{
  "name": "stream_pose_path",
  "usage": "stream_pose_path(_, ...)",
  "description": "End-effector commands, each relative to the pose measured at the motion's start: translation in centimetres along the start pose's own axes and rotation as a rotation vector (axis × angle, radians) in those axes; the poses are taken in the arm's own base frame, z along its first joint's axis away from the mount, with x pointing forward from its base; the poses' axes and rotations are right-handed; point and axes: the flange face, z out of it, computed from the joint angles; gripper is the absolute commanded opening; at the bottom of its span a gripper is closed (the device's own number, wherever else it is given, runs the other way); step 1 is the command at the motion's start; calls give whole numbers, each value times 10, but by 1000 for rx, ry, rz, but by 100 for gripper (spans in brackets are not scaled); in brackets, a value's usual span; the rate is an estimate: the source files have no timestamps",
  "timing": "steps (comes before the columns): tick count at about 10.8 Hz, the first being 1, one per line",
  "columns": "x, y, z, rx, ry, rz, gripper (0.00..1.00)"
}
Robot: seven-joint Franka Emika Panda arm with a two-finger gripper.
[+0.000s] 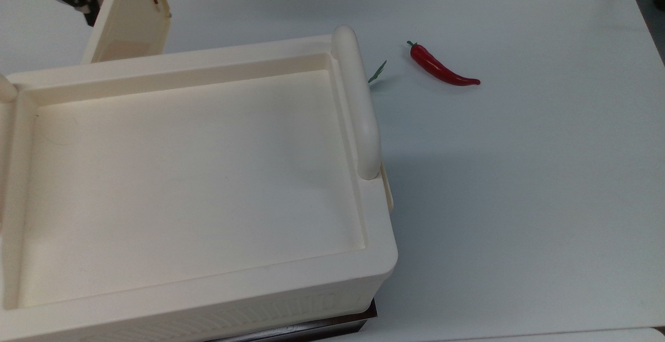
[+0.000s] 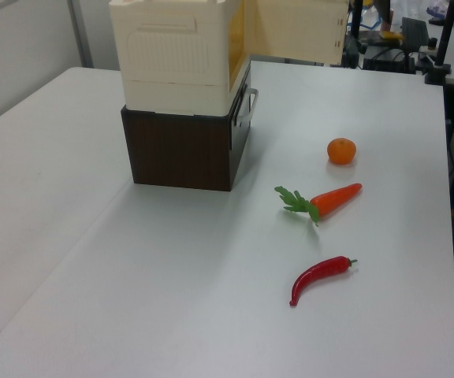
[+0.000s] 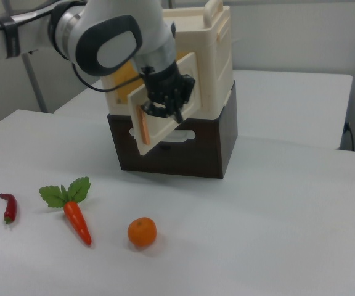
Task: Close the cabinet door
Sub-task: 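Push the cream door with the gripper, swinging it shut against the cabinet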
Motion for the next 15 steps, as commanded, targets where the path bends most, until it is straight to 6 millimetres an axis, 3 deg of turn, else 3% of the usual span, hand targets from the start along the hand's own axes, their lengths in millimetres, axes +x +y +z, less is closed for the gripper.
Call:
stream_pose_path(1,61,-18,0,49,40,215,0)
stream_pose_path(3,100,-29,6,66,58,291,0)
stream_pose_path(7,156,-35,8,14,129,531,0)
stream_pose_path(10,185,-36,16,-19,186,672,0)
stream_pose_path(15,222,-26,48,-107,291,885,0)
